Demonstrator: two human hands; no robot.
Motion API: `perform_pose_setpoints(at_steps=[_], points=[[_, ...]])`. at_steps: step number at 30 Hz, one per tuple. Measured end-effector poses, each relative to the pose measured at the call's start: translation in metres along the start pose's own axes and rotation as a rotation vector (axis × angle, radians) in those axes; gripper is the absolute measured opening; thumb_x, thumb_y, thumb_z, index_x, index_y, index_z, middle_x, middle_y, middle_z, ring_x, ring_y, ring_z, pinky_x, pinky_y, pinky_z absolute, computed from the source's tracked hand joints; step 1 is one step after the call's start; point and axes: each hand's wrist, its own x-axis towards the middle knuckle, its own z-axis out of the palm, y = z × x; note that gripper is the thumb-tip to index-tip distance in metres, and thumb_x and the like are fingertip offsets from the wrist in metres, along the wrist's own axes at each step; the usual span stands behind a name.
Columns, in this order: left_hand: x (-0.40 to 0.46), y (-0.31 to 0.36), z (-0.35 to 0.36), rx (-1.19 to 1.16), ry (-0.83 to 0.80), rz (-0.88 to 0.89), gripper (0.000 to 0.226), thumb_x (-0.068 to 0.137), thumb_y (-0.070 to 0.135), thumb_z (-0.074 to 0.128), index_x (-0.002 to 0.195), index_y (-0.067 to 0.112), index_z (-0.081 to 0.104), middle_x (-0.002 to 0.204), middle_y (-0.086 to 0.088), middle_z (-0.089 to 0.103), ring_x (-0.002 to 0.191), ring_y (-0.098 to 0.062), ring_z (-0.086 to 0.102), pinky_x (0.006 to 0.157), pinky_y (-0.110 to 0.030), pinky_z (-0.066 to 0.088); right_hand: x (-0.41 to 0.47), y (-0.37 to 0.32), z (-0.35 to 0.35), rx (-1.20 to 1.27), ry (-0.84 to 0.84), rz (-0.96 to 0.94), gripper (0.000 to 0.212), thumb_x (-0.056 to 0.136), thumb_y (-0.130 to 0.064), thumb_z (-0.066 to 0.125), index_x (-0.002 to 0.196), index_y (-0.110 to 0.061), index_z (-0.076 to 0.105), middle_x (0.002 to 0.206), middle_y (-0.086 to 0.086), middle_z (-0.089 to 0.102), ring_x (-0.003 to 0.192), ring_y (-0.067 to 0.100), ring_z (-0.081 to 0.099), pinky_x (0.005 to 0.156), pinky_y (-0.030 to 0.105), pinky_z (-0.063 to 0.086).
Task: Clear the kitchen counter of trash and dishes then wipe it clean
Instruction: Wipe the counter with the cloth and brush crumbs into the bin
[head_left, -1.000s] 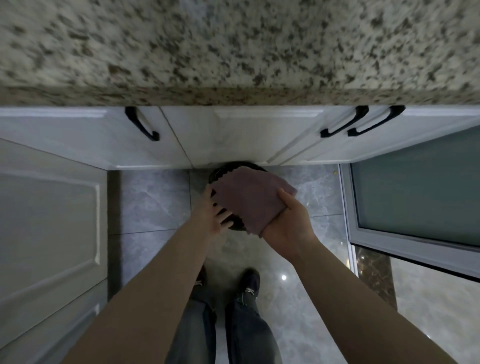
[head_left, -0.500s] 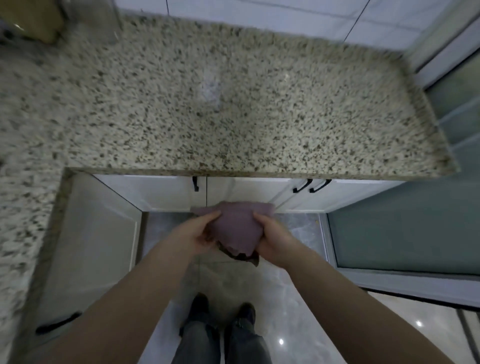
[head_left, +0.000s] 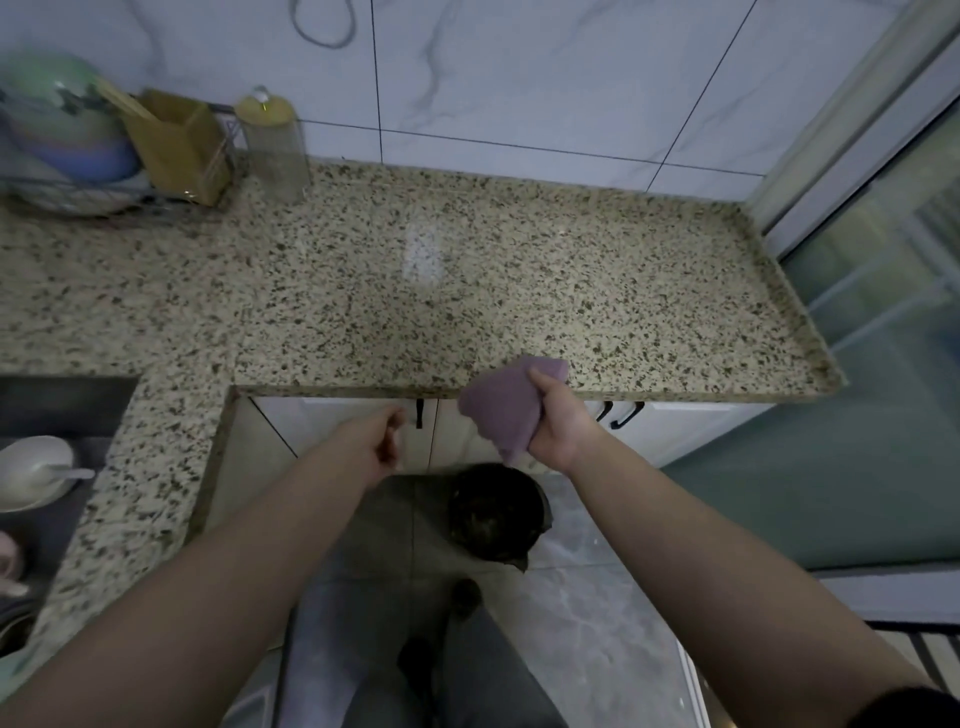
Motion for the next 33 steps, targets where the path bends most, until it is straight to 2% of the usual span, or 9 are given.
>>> perform_pose_setpoints(at_steps=[6, 11, 13, 15, 17, 21, 25, 28, 33], points=[[0.01, 0.023, 0.027, -0.119, -0.036, 0.003, 0.042, 0.105, 0.027, 0.034, 0.076, 0.009, 0.06, 0.035, 0.006, 0.047, 0.026, -0.002, 0.04, 0.033, -0.01, 0.032, 0.027, -0.045, 0.018, -0.083, 0.08, -0.191, 0.053, 0.104, -0.035, 0.041, 0.141, 0.003, 0.045, 0.144, 0.022, 0.049, 0.132, 0.037, 0.049, 0.107, 0.048, 0.042], [0.025, 0.048, 0.05, -0.193, -0.007, -0.001, 0.049, 0.105, 0.035, 0.033, 0.075, 0.007, 0.06, 0.061, -0.003, 0.061, 0.058, -0.012, 0.053, 0.039, -0.017, 0.044, 0.061, -0.091, 0.031, -0.39, 0.162, -0.363, 0.05, 0.105, -0.042, 0.034, 0.139, -0.006, 0.042, 0.099, 0.019, 0.062, 0.089, 0.036, 0.063, 0.074, 0.038, 0.049], [0.036, 0.058, 0.057, -0.195, 0.033, -0.004, 0.051, 0.105, 0.037, 0.031, 0.074, 0.008, 0.059, 0.056, -0.004, 0.061, 0.058, -0.015, 0.053, 0.035, -0.016, 0.042, 0.082, -0.097, 0.033, -0.589, 0.149, -0.416, 0.055, 0.1, -0.051, 0.039, 0.141, -0.016, 0.044, 0.108, 0.008, 0.06, 0.084, 0.023, 0.057, 0.07, 0.029, 0.043], [0.042, 0.066, 0.061, -0.175, 0.061, 0.005, 0.049, 0.104, 0.035, 0.029, 0.073, 0.009, 0.058, 0.061, -0.005, 0.062, 0.057, -0.016, 0.052, 0.038, -0.017, 0.041, 0.102, -0.087, 0.035, -0.79, 0.043, -0.442, 0.066, 0.094, -0.058, 0.043, 0.151, -0.027, 0.034, 0.146, 0.007, 0.046, 0.124, 0.026, 0.05, 0.093, 0.034, 0.042], [0.052, 0.077, 0.064, -0.183, 0.087, 0.012, 0.046, 0.103, 0.033, 0.031, 0.072, 0.01, 0.056, 0.061, -0.006, 0.062, 0.057, -0.016, 0.052, 0.046, -0.021, 0.041, 0.13, -0.07, 0.043, -0.969, -0.159, -0.413, 0.065, 0.099, -0.049, 0.043, 0.157, -0.03, 0.019, 0.161, -0.002, 0.022, 0.15, 0.021, 0.012, 0.119, 0.04, 0.017], [0.075, 0.096, 0.06, -0.208, 0.145, 0.005, 0.045, 0.103, 0.031, 0.03, 0.07, 0.012, 0.054, 0.044, -0.002, 0.06, 0.044, -0.014, 0.053, 0.047, -0.02, 0.039, 0.177, -0.037, 0.056, -1.191, -0.275, -0.521, 0.063, 0.106, -0.039, 0.036, 0.158, -0.016, 0.009, 0.166, 0.0, 0.002, 0.153, 0.021, -0.006, 0.124, 0.042, 0.0], [0.095, 0.106, 0.049, -0.27, 0.194, -0.024, 0.047, 0.103, 0.033, 0.034, 0.07, 0.009, 0.056, 0.045, -0.004, 0.06, 0.048, -0.017, 0.049, 0.039, -0.015, 0.039, 0.214, -0.035, 0.058, -1.574, -0.051, -0.795, 0.064, 0.105, -0.033, 0.033, 0.158, -0.012, 0.005, 0.166, 0.006, 0.002, 0.153, 0.026, -0.005, 0.124, 0.041, 0.0], [0.105, 0.109, 0.042, -0.279, 0.207, -0.039, 0.044, 0.102, 0.033, 0.038, 0.074, 0.008, 0.061, 0.05, -0.004, 0.063, 0.055, -0.017, 0.054, 0.042, -0.02, 0.043, 0.232, -0.031, 0.065, -1.812, 0.067, -0.884, 0.072, 0.101, -0.047, 0.032, 0.158, -0.012, 0.005, 0.164, 0.016, 0.004, 0.152, 0.035, -0.001, 0.124, 0.047, 0.003], [0.114, 0.116, 0.04, -0.159, 0.229, 0.034, 0.044, 0.103, 0.034, 0.036, 0.077, 0.009, 0.061, 0.049, 0.001, 0.064, 0.048, -0.013, 0.057, 0.047, -0.022, 0.043, 0.241, -0.016, 0.071, -1.846, 0.207, -0.984, 0.074, 0.099, -0.055, 0.031, 0.157, -0.012, 0.014, 0.161, 0.027, 0.011, 0.149, 0.043, 0.009, 0.123, 0.051, 0.005]])
